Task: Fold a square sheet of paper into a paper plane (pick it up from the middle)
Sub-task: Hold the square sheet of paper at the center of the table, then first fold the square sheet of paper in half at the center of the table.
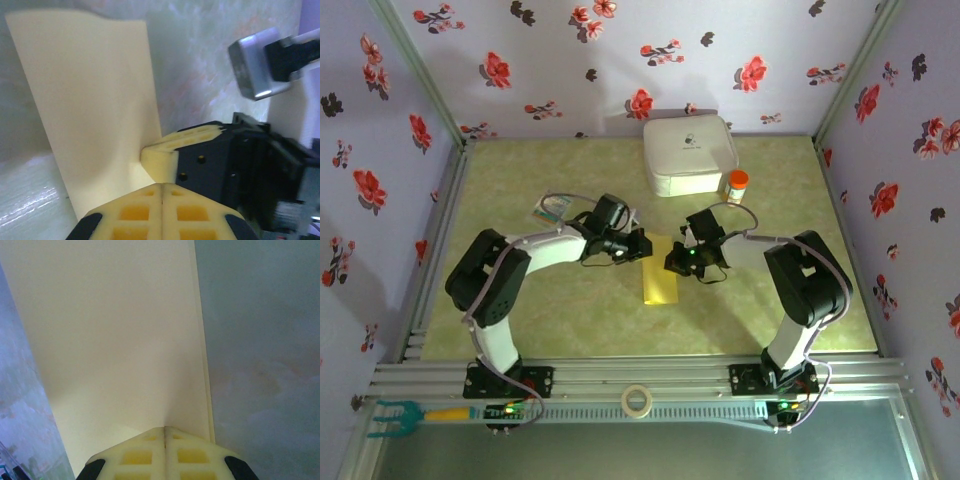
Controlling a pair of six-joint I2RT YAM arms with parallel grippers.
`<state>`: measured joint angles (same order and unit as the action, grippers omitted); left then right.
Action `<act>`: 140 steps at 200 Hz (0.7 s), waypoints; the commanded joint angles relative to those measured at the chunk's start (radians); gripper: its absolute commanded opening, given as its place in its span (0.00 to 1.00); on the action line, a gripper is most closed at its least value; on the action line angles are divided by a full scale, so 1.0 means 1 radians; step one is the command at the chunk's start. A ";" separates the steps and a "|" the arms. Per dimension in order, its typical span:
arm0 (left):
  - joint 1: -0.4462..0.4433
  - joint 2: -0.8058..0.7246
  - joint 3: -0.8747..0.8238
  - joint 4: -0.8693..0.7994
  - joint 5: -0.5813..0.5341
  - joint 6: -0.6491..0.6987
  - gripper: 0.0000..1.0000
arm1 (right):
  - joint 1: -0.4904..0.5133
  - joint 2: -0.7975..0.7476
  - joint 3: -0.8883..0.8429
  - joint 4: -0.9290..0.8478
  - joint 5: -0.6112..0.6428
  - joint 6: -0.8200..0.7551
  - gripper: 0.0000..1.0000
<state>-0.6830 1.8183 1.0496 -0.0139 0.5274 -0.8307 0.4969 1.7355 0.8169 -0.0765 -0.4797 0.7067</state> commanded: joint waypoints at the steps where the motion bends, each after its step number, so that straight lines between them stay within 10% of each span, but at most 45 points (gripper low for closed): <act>1: 0.011 0.032 -0.014 0.077 0.060 -0.024 0.00 | -0.012 0.038 -0.036 -0.075 0.069 0.002 0.00; 140: 0.043 0.133 -0.070 0.016 0.016 0.046 0.00 | -0.012 0.044 -0.053 -0.049 0.058 0.017 0.00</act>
<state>-0.6472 1.9118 0.9977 0.0444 0.5613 -0.8318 0.4927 1.7355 0.8059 -0.0563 -0.4919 0.7147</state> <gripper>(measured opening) 0.046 0.058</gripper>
